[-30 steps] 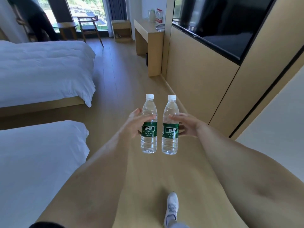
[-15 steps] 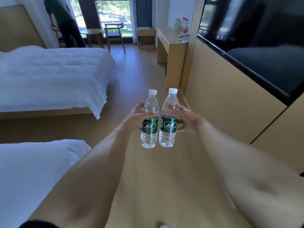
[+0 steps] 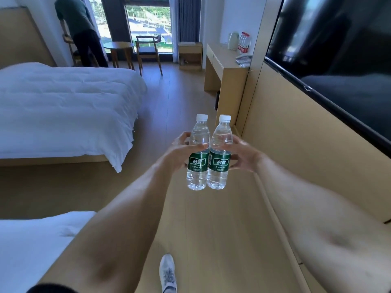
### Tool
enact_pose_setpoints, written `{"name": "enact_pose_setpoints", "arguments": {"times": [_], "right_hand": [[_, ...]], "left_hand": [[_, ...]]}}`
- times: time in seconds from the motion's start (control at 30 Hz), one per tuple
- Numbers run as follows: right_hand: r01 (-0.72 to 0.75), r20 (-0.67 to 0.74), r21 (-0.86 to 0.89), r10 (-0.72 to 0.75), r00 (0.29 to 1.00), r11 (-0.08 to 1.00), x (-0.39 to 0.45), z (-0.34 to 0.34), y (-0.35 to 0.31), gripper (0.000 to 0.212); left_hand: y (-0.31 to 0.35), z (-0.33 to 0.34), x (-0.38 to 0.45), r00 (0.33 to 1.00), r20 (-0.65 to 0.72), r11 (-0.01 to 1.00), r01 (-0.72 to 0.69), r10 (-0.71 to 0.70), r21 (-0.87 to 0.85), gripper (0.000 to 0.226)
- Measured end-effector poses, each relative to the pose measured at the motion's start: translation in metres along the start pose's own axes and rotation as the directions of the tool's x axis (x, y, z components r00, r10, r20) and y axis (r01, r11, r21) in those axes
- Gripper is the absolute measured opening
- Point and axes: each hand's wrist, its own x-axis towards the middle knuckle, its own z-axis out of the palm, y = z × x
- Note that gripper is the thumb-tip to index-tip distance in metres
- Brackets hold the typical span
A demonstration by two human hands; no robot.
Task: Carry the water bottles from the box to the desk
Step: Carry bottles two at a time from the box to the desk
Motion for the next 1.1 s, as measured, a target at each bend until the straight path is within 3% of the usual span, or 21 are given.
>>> {"name": "enact_pose_setpoints", "arguments": {"times": [0.13,0.5,0.73,1.1], "right_hand": [[-0.002,-0.047,-0.019,0.001,0.999,1.0,0.071,0.003,-0.025,0.057],[-0.076,-0.108,0.008,0.076,0.991,0.997,0.237,0.02,-0.083,0.057],[-0.11,-0.102,0.007,0.11,0.989,0.994,0.331,0.016,-0.103,0.066],[-0.129,-0.032,0.052,0.13,0.991,0.99,0.537,-0.03,-0.156,0.053]], "left_hand": [[0.008,-0.039,0.081,1.0,0.027,1.0,0.006,-0.006,-0.003,0.047],[0.028,-0.138,0.25,0.983,0.114,0.99,0.141,-0.142,0.02,0.066],[0.029,-0.173,0.34,0.977,0.083,0.98,0.198,-0.198,0.015,0.059],[0.055,-0.226,0.531,0.987,-0.009,0.987,0.159,-0.159,0.007,0.049]]}}
